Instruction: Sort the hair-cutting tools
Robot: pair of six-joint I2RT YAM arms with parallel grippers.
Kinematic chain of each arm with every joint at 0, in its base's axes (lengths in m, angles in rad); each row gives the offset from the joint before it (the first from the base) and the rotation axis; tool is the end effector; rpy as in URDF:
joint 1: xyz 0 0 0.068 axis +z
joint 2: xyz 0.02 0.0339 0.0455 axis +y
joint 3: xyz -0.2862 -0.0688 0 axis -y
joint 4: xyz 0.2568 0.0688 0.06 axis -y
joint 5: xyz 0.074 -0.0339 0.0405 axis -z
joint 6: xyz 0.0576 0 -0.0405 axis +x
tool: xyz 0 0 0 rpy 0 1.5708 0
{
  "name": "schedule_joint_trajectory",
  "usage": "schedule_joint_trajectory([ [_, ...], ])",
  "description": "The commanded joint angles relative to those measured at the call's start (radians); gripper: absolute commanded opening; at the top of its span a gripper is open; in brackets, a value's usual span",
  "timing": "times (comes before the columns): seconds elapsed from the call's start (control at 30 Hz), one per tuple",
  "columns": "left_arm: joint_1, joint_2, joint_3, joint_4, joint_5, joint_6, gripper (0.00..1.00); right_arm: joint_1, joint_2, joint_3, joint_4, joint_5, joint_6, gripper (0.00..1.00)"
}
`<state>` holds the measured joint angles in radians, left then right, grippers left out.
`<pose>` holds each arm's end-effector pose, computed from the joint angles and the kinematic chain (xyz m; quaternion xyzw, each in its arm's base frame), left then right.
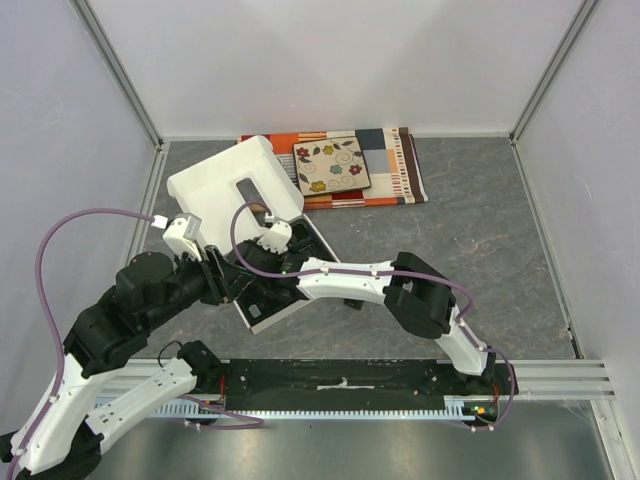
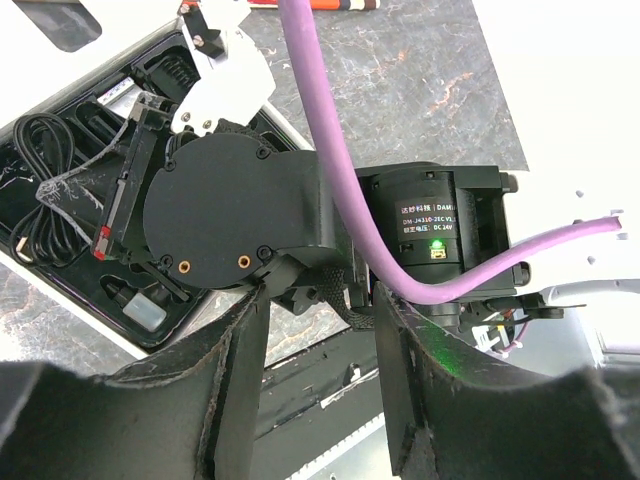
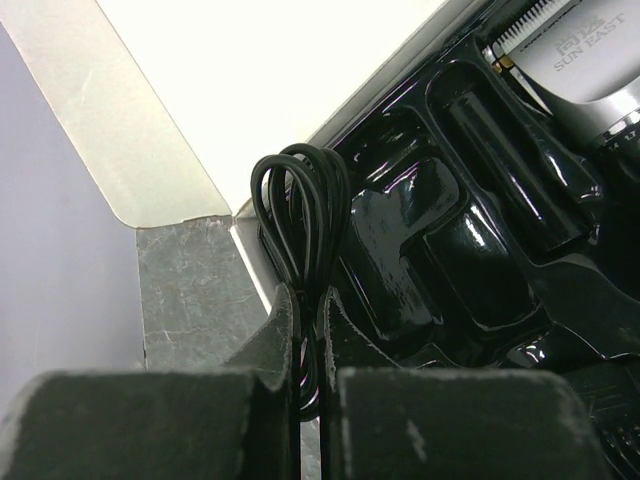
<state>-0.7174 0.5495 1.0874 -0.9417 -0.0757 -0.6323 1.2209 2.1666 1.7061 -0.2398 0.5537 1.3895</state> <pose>0.0681 -0.0536 0.3944 0.0146 0.8341 -0.3193 0.4496 0.2106 0.4888 0.2108 0.1883 0.8594 0.3263 0.3456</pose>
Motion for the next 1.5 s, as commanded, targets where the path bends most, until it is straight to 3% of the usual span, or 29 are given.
schedule_joint_trajectory([
  [0.0,-0.001,-0.005,0.029,0.02,0.013,-0.02,0.52,0.008,0.009,0.015,0.027,0.064,0.036,0.02],
  [0.27,-0.001,-0.005,0.016,0.02,0.011,-0.02,0.52,0.009,0.015,-0.008,0.025,0.078,0.049,0.36],
  [0.37,-0.001,-0.005,0.012,0.02,0.008,-0.018,0.52,0.009,0.015,-0.01,0.027,0.081,0.04,0.41],
  [0.7,-0.001,-0.006,0.037,0.003,-0.004,-0.018,0.52,0.0,-0.06,-0.094,0.036,0.146,-0.003,0.42],
  [0.93,-0.001,-0.01,0.062,-0.02,-0.013,-0.018,0.52,-0.046,-0.293,-0.287,0.071,0.21,-0.073,0.41],
  [1.27,-0.001,-0.003,0.005,-0.014,-0.045,-0.02,0.5,-0.081,-0.614,-0.474,0.028,0.268,-0.394,0.41],
  [1.47,0.001,0.035,-0.038,0.001,-0.105,-0.032,0.44,-0.1,-0.732,-0.487,-0.154,0.262,-0.661,0.45],
])
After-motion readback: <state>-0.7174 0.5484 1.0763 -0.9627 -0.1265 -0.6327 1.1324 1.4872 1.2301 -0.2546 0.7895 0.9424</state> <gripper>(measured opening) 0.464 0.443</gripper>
